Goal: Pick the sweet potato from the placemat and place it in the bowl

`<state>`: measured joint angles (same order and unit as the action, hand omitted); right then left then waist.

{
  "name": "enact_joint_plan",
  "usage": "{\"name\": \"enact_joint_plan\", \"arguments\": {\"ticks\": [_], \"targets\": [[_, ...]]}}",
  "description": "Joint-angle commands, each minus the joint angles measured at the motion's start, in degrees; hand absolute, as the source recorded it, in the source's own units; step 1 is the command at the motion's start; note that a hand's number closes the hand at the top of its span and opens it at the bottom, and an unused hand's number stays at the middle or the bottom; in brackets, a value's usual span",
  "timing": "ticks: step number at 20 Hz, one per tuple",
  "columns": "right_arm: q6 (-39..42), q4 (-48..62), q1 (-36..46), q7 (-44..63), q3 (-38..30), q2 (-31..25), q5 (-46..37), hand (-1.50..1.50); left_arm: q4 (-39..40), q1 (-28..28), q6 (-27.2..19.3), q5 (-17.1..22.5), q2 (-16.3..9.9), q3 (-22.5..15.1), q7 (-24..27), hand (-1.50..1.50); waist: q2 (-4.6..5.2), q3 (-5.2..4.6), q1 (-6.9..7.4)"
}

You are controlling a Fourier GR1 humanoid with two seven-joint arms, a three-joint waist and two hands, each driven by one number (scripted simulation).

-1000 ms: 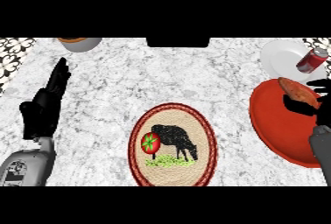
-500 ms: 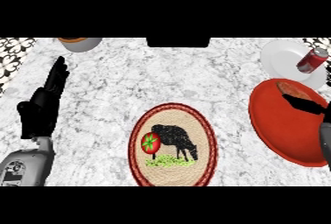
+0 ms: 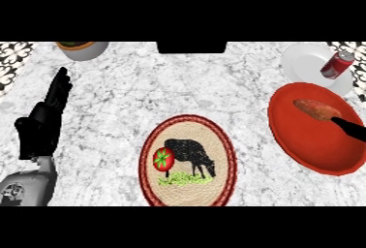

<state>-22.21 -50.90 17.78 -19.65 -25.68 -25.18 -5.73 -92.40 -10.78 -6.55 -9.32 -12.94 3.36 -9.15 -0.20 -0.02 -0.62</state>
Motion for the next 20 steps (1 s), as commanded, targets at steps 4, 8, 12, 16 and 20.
{"name": "enact_joint_plan", "arguments": {"ticks": [4,8,12,16,20], "targets": [[11.01,-14.70,-16.72,-4.16,-4.44,2.62,10.51,-1.50,-0.77,0.49,0.24,0.06,0.63,0.28,0.38,0.00,-0.09,0.00,-0.41],[17.56,-24.17,-26.37,-6.01,-4.34,4.84,13.75,-1.50,0.97,-1.48,-0.32,-1.14,0.27,0.88,-0.62,0.00,0.00,-0.01,-0.60],[20.73,-32.36,-32.30,-2.93,-5.07,5.39,15.27,-1.50,3.25,-3.95,1.79,0.43,-0.99,2.90,0.04,0.00,0.11,-0.02,-0.14],[24.39,-33.58,-36.78,-6.98,-7.36,6.44,15.80,-1.50,-2.88,0.25,1.94,-0.79,0.24,1.12,-1.77,0.00,0.11,0.01,0.30],[22.98,-31.96,-35.38,-8.91,-6.36,10.02,12.44,-1.50,0.68,-0.07,2.61,-0.28,1.09,2.29,1.25,0.00,0.19,0.02,0.42]]}}
